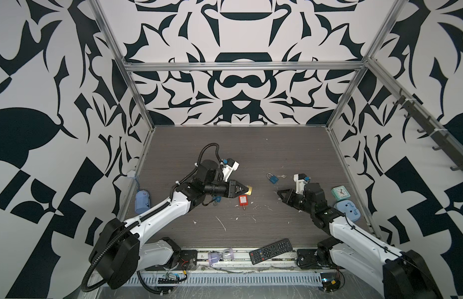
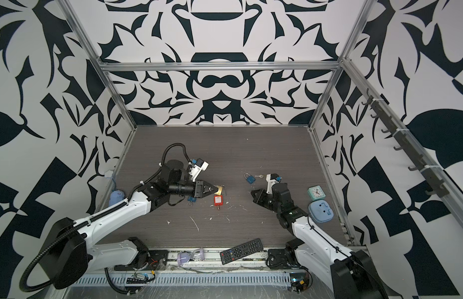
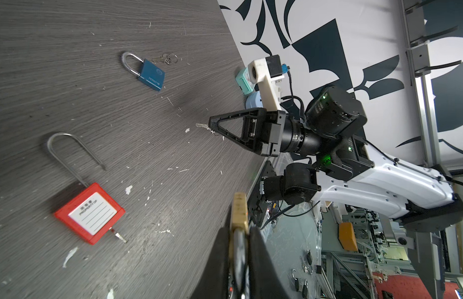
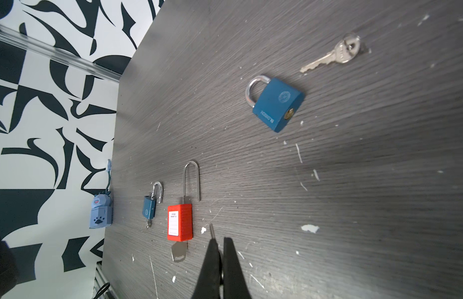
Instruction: Lock with the key
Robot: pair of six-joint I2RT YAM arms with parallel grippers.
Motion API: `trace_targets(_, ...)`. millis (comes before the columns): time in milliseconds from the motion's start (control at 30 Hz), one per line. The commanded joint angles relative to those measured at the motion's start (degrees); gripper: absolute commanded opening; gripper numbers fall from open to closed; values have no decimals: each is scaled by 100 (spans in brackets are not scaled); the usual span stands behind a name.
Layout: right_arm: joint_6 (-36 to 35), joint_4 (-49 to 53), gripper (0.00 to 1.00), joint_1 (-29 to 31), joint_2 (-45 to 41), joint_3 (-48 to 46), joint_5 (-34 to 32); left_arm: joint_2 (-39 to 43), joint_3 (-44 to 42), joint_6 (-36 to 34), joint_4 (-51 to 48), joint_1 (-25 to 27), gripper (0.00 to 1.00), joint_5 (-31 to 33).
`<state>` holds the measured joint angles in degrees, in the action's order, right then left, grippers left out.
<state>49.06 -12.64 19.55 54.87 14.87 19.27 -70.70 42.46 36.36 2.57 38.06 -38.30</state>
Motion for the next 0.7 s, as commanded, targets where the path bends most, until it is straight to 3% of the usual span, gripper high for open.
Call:
trace_targets(0,95,-926,0,-87,350,-44,60,-436,327,-256,-114,32,0,-187)
trace_targets(500,666,-3931,0,-189,3668,458,428,-2146,1504,-874,-797,377,0,-345)
trace_targets(667,930,-4610,0,-191,4360,425,318,-2704,1896,-1070,-1081,428,0,-406)
